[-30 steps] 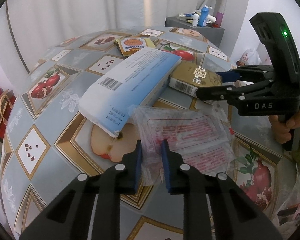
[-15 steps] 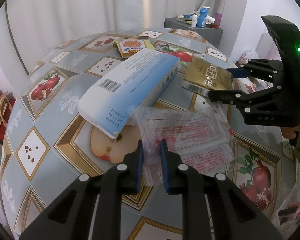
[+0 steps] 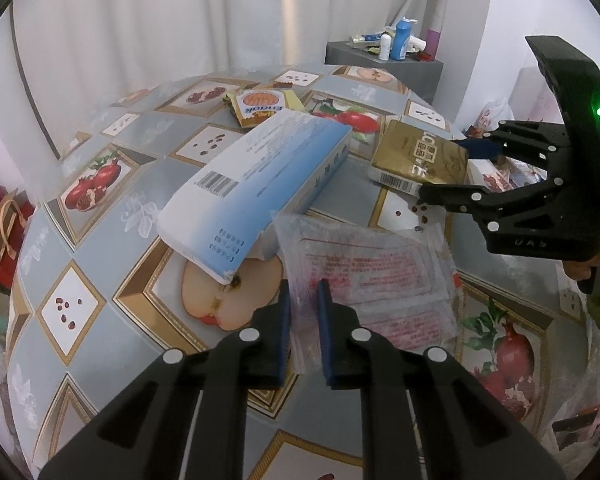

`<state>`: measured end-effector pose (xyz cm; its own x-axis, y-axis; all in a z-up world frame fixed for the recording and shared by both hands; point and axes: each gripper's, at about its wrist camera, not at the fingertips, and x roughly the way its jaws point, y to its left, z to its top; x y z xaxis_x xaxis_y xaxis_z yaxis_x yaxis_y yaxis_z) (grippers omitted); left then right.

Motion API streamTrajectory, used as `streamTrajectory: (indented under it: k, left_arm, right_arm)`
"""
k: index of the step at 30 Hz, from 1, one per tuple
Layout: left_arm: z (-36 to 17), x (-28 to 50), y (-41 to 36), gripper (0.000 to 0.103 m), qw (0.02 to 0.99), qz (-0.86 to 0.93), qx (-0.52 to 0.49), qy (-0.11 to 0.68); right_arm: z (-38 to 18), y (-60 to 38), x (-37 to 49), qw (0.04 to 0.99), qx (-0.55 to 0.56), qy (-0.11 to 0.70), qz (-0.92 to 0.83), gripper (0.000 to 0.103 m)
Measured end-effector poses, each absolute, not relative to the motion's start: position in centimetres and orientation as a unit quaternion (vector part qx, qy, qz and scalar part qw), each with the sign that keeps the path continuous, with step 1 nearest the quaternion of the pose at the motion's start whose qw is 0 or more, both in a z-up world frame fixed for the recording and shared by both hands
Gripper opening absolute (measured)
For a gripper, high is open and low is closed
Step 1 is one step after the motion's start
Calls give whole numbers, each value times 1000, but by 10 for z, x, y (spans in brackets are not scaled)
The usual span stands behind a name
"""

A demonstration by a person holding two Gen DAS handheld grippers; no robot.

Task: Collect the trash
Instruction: 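Lift the packet and gold box and carry them over the blue wastebasket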

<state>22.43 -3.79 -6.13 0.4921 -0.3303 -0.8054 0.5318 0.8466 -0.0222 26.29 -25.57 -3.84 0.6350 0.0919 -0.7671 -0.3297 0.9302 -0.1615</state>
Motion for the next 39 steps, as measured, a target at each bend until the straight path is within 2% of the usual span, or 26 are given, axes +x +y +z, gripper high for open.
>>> streamTrajectory:
  k: [21,39]
  left_arm:
    - [-23,192,-40,9,876,-267,121,384]
    - [27,124,-61,6,888,-315,145,302]
  right_arm:
    - [-5,-260,221,908,-152,380,88,51]
    - [30,-287,132,932,-117,342,20,51]
